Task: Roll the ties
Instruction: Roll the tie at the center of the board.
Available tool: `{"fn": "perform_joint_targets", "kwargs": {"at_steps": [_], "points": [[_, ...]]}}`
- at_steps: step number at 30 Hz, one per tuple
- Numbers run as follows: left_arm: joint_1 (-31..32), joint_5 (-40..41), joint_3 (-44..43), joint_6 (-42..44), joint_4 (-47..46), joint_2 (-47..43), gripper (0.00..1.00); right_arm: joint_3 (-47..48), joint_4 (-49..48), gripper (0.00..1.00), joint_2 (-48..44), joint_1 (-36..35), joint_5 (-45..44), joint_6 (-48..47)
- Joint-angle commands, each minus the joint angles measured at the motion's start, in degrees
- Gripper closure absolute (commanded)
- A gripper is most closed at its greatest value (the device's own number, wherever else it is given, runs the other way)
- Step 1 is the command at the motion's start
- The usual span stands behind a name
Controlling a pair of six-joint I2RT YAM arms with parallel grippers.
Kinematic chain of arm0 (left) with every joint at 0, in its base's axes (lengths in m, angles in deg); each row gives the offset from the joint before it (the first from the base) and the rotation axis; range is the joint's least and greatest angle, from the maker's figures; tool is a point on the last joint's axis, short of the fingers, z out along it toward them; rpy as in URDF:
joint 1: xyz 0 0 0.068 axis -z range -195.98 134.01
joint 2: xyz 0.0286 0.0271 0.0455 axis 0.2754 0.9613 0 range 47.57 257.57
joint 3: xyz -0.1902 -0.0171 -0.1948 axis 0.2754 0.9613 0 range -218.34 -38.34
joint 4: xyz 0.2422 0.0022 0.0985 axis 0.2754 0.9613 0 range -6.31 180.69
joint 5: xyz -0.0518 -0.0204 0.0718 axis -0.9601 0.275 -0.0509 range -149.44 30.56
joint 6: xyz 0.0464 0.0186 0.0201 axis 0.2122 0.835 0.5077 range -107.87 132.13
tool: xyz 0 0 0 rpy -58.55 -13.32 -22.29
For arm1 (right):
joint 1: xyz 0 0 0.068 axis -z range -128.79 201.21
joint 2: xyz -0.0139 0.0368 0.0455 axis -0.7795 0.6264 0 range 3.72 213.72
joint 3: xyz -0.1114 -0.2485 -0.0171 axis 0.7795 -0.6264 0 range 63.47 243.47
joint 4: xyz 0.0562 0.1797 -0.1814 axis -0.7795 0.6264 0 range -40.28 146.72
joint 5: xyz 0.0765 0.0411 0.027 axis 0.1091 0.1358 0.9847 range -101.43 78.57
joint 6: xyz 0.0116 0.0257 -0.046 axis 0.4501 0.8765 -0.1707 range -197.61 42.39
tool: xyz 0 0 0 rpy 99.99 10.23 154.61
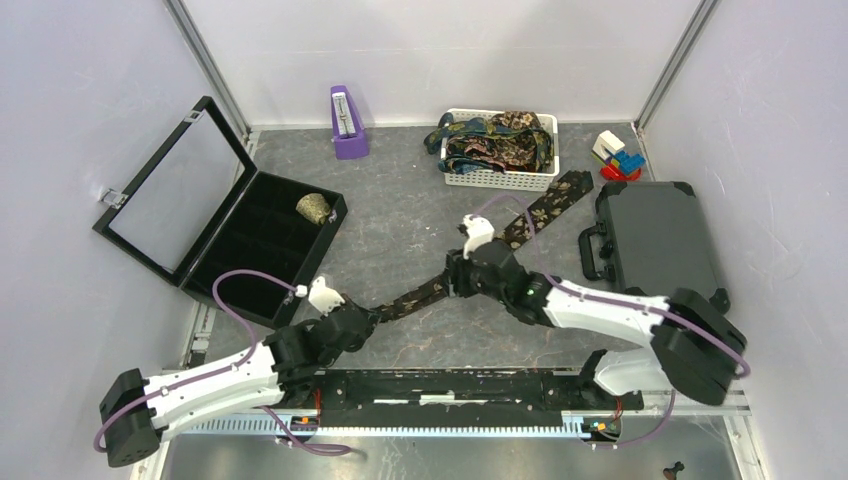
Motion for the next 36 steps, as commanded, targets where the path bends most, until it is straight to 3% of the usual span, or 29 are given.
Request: {"fn": "perform_joint_targets", "kwargs": {"at_steps": [1,8,15,29,36], "points": [[0.2,2.3,2.2,2.7,5.2,-0.7,0.98,9.6,-4.0,0.48,8.3,-2.7,-1.9,0.3],[0.3,1.7,5.4,2.4,5.2,-3.8,0.97,20.7,-2.7,0.52,21.6,-7.4,-0.8,0.3],[0.3,1.3,7.2,3.5,5.2,-8.2,0.84,25.2,-1.9,0.56,31.1,-9.9,1.4,-0.4],[0.2,1.5,2.5,0.1,15.8,-12.0,0.38,19.8,-1.2,0.59,30.0,-12.1,0.6,-0.5],[0.2,1.3,1.7,-5.2,21.3,-16.6,0.38,17.3,-2.9,0.61,28.5,-12.7,-1.7,0.9]]}}
